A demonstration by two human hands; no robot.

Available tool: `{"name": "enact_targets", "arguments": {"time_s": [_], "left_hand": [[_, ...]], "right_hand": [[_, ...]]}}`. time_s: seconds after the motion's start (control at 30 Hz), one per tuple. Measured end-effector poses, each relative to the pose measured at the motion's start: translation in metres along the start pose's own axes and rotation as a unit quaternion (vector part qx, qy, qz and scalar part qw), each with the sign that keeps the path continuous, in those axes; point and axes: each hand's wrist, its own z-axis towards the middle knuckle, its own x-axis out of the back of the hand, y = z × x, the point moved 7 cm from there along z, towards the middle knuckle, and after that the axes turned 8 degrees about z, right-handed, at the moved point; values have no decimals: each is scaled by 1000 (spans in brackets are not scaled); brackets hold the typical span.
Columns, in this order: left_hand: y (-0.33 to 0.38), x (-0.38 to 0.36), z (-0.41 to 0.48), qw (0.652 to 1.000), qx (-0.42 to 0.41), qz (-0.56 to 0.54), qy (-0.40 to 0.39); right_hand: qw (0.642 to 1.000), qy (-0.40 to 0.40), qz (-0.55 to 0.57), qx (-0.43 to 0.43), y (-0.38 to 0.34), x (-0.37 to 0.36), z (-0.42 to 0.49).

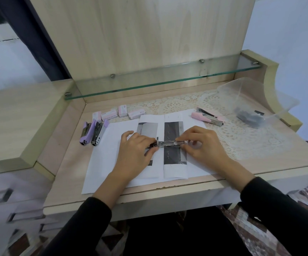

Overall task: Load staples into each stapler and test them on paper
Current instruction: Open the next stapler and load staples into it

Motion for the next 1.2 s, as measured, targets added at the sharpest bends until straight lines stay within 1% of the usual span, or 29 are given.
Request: {"name": "enact_targets", "arguments": {"time_s": [0.1,0.23,0.4,0.53,0.63,0.7,0.77,0.83,1.03,1.2], "left_hand": [[-1,0,-1,1000,1,-12,1],[-4,0,-2,999,21,-28,-1],[-5,0,-1,998,24,-55,-2],[-5,1,-2,997,36,-65,0],[-5,2,-3,996,38,-75,1],[-4,3,-3,997,38,-71,0],[-4,3,-3,997,37,-64,-4],[-3,3,-2,997,36,-61,-4],[-3,3,-2,997,36,-60,-14],[-3,4,-1,997,39,-58,-19]], "right_hand": [[1000,8,-13,24,-2,0,-1],[999,-8,-34,22,-3,-2,-1],[994,-10,-104,36,-14,-3,1],[986,-17,-150,78,-31,-10,8],[983,-40,-154,96,-38,-24,11],[986,-53,-134,79,-36,-28,11],[995,-41,-85,30,-31,-24,12],[997,-25,-62,-29,-25,-19,13],[988,-43,-91,-121,-17,-20,11],[981,-30,-80,-173,-20,-27,13]]}}
